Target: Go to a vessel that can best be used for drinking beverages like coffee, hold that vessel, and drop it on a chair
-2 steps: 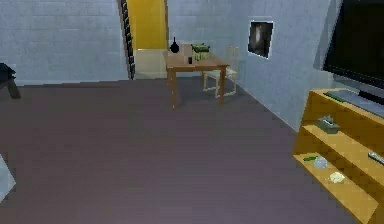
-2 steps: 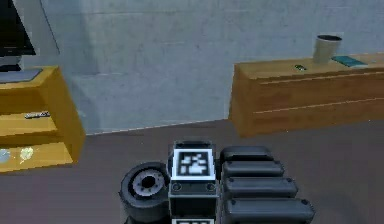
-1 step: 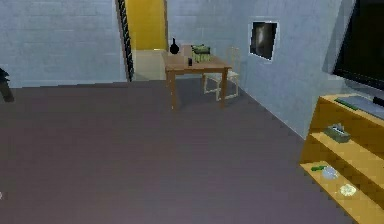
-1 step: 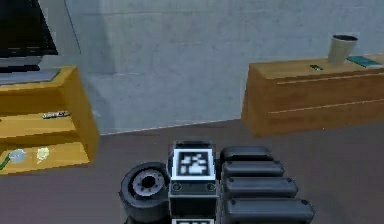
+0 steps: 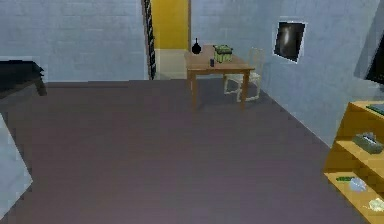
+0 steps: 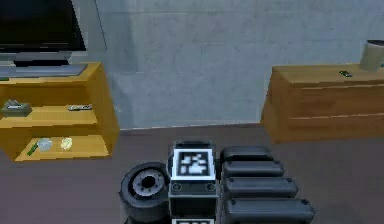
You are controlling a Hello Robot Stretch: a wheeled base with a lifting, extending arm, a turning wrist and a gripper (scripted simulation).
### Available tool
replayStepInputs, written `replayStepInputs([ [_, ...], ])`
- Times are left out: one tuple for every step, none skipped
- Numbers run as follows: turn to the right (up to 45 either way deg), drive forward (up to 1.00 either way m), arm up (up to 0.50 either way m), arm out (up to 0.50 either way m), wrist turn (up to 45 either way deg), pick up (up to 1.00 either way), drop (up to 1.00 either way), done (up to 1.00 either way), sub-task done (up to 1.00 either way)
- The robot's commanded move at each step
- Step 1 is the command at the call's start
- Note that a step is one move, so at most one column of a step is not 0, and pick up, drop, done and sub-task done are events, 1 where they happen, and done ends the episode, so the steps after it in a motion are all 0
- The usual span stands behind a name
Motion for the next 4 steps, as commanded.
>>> replayStepInputs([
  [0.0, 0.55, 0.00, 0.00, 0.0, 0.00, 0.00, 0.00, 0.00],
  [-24.0, 0.00, 0.00, 0.00, 0.0, 0.00, 0.00, 0.00, 0.00],
  [0.0, 1.00, 0.00, 0.00, 0.0, 0.00, 0.00, 0.00, 0.00],
  [0.0, 0.95, 0.00, 0.00, 0.0, 0.00, 0.00, 0.00, 0.00],
])
